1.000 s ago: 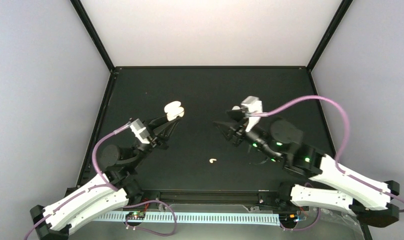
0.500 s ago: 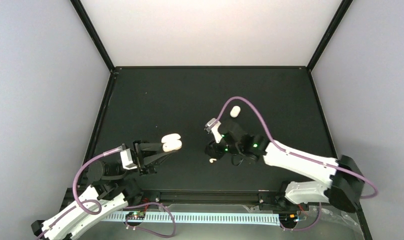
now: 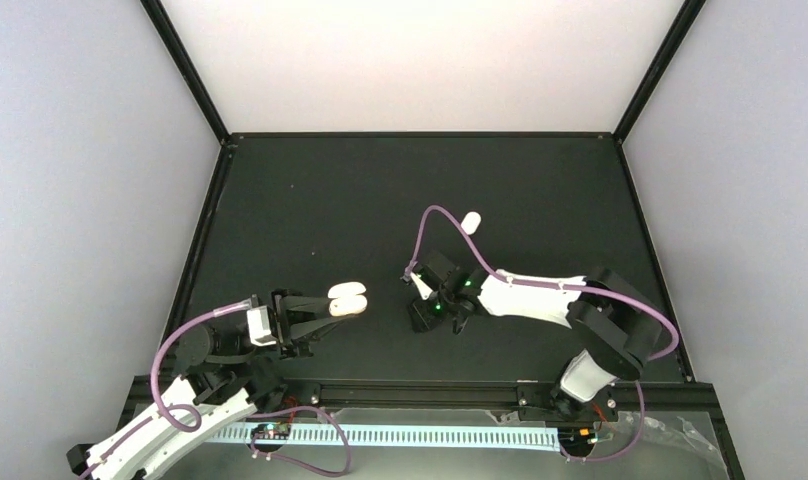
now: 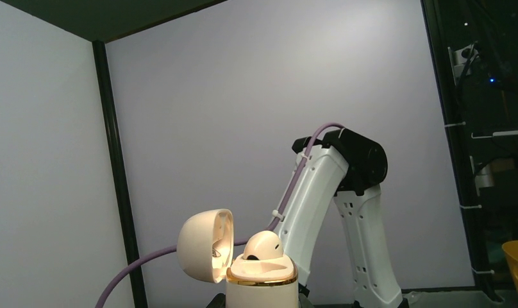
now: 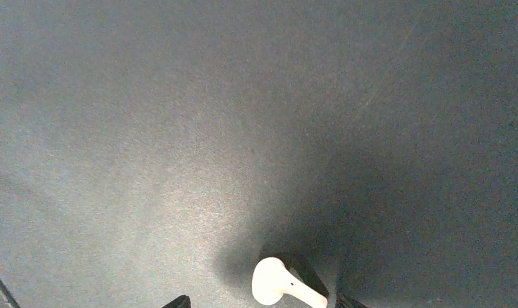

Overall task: Insert the wireless bluetooth earbuds into the charging case
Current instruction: Pick up the earbud from the center of the board.

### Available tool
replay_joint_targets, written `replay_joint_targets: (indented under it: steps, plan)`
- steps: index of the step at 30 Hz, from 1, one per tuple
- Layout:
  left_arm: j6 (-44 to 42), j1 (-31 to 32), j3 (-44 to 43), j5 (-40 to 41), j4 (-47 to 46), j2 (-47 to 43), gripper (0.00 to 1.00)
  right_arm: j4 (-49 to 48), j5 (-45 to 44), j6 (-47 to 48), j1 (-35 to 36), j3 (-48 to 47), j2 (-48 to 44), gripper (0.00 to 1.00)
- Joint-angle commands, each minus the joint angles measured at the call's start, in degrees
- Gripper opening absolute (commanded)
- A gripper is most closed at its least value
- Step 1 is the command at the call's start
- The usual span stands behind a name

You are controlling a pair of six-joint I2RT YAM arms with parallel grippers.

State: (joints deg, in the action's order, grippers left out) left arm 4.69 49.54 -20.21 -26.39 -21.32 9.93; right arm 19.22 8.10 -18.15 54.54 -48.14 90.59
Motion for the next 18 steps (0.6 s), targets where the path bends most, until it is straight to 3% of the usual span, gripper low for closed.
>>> replay_joint_targets:
  steps: [1, 18]
  plan:
    - [-0.6, 0.3, 0.0, -0.1, 1.6, -0.8, 0.02, -0.2, 0.9, 0.3, -0.4, -1.9, 1.6, 0.58]
    - [-1.2, 0.3, 0.1, 0.0, 1.2, 0.3, 0.02, 5.1, 4.8, -0.5, 0.6, -4.1, 2.2, 0.46]
